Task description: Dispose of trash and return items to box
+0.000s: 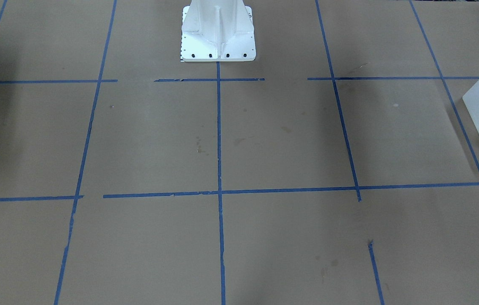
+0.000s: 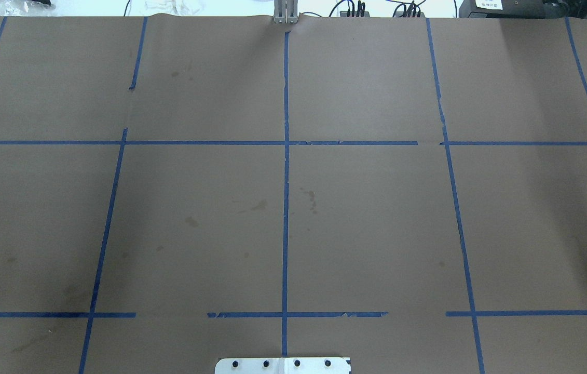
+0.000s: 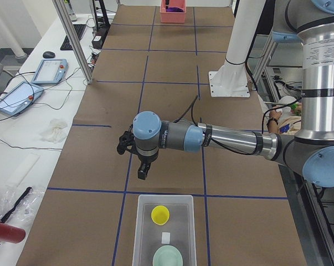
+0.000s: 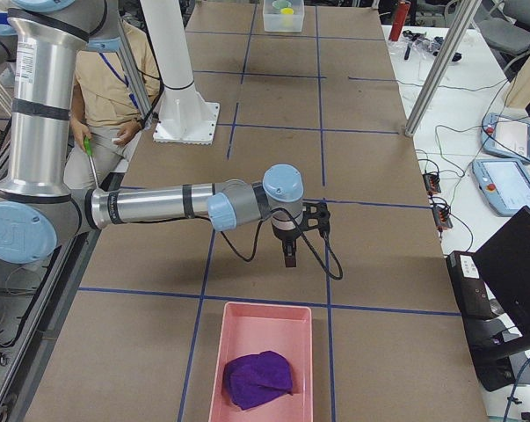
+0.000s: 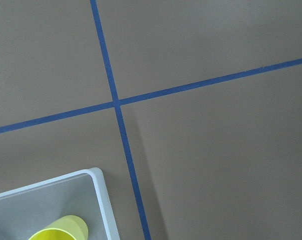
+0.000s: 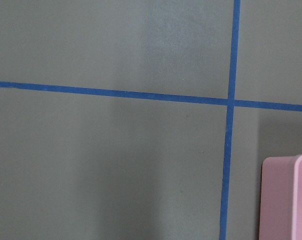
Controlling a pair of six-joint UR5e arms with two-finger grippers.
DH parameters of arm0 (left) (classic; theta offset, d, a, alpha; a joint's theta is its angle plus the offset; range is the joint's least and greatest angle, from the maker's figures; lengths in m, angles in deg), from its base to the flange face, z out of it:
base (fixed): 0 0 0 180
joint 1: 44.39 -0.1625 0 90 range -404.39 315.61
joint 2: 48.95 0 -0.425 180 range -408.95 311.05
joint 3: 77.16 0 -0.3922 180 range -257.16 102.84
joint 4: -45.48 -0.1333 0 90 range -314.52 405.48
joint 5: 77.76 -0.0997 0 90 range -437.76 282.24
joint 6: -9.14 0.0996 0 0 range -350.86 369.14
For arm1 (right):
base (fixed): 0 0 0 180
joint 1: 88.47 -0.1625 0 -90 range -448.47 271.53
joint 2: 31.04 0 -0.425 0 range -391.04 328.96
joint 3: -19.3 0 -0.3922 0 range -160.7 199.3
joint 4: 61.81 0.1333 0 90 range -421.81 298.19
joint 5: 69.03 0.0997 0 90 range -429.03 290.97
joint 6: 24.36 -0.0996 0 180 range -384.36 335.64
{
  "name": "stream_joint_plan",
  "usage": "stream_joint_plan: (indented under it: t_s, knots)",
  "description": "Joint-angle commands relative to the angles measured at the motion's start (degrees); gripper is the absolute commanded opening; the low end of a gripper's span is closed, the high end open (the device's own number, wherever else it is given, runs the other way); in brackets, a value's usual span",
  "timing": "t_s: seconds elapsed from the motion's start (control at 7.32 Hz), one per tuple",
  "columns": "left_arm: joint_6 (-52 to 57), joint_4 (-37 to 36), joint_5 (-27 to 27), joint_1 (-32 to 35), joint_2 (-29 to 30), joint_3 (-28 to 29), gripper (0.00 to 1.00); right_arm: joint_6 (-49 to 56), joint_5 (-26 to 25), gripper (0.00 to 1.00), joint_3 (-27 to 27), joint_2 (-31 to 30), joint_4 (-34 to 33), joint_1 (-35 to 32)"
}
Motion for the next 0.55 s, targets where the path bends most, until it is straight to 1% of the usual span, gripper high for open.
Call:
stream_joint_plan:
  t_s: [0.0,0.14,0.41]
  knots:
    - [-0.06,-0.02,-0.13,-0.23,0.49,-2.58,1.00,0.00,0.19,1.00,0.49,-0.96,0.03,-1.27]
    - [-0.06,-0.02,-1.26,-0.06,0.14,-4.42,1.00,-0.09,0.20,1.00,0.23,-1.57,0.11,-1.28]
    - [-0.06,-0.11,-1.27,0.03,-0.56,-5.14,1.00,-0.09,0.46,1.00,1.46,-2.55,0.20,-1.28]
